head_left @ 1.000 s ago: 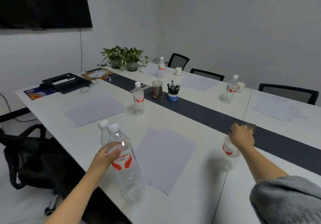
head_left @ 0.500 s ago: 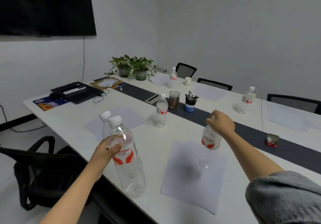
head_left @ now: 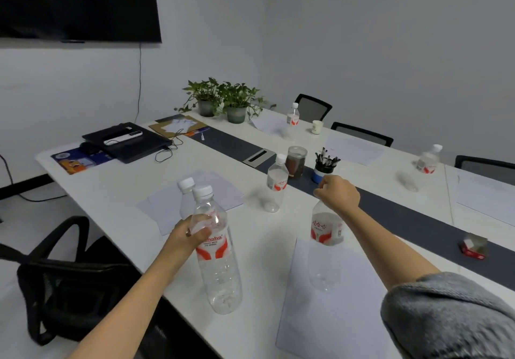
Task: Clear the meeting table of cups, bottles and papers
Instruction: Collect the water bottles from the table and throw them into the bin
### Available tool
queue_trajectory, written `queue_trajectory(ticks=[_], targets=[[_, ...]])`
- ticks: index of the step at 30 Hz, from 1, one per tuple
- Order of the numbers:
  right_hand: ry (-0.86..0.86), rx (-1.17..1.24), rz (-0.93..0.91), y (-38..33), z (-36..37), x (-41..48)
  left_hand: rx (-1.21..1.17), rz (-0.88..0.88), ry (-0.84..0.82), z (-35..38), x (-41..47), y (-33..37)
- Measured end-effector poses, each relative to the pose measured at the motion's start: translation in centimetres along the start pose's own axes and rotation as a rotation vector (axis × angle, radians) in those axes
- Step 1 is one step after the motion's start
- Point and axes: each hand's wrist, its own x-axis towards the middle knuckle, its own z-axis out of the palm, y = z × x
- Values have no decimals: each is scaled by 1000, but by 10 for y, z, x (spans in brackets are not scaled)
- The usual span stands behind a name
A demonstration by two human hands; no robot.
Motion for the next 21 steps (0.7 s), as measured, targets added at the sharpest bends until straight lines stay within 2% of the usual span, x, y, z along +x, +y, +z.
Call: queue_trajectory(ticks=[8, 13, 21], targets=[[-96, -7, -59, -27, 61, 91, -28, -83, 70, -8, 83, 0], [-179, -13, -111, -50, 75, 137, -69, -104, 117, -14, 117, -8], [-349, -273, -184, -85, 88, 177, -13, -122, 136, -29, 134, -22]])
